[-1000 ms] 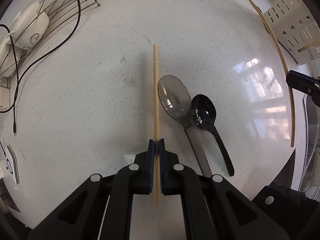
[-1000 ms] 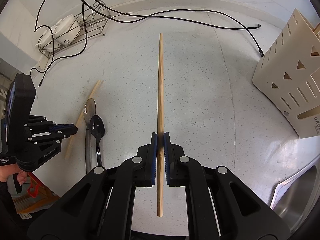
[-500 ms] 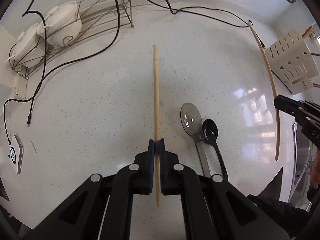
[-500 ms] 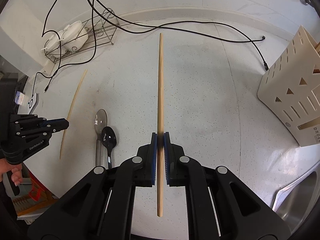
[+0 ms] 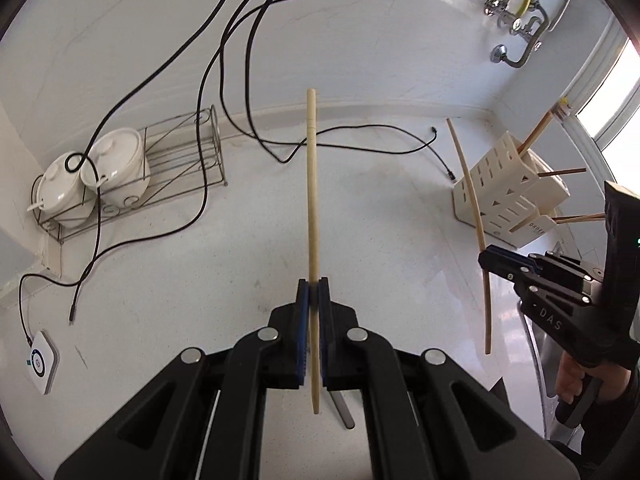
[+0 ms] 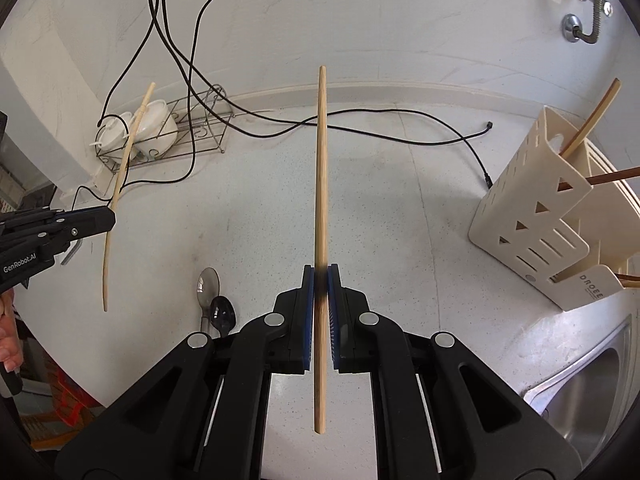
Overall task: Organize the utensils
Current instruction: 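Carry both held chopsticks upright toward the cream holder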
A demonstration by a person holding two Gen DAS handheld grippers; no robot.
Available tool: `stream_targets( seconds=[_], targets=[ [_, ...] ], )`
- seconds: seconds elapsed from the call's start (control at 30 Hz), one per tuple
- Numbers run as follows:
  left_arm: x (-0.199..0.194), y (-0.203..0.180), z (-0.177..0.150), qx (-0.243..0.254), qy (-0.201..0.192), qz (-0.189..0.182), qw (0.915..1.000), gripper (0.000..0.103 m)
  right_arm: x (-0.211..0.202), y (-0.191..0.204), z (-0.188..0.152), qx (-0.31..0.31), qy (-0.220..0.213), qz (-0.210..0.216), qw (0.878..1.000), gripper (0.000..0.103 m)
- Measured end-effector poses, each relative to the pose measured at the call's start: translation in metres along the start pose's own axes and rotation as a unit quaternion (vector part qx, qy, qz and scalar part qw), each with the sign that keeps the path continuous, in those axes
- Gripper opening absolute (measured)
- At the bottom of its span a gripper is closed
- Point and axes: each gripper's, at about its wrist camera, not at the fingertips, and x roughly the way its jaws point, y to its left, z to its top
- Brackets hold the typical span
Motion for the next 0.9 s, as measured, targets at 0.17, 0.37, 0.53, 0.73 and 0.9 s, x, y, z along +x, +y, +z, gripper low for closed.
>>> stream_targets(
  seconds=[0.17, 0.37, 0.53, 0.73, 0.9],
  targets=[
    [-0.014, -0.022, 0.018, 0.027, -0.029, -0.021, 0.999, 0.004, -0.027, -0.02, 0.001, 0.025, -0.038, -0.008, 0.999, 0.006],
    [-0.023, -0.054, 0.042, 0.053, -0.064, -0.051, 0.9952, 0.004, -0.065, -0.044, 0.001, 0.048, -0.094, -0.029, 0.994, 0.006],
    [-0.034, -0.089, 0.062, 0.086, -0.098, -0.075, 0.9886, 0.004, -0.098, -0.066, 0.0, 0.061, -0.148, -0.039, 0.986, 0.006],
    [-0.034, -0.13, 0.083, 0.121, -0.122, -0.1, 0.9801, 0.004, -0.126, -0.104, 0.002, 0.094, -0.193, -0.045, 0.976, 0.006],
    [-0.023, -0.159, 0.097, 0.137, -0.127, -0.119, 0.9753, 0.004, -0.142, -0.137, 0.004, 0.121, -0.226, -0.055, 0.965, 0.006]
  ],
)
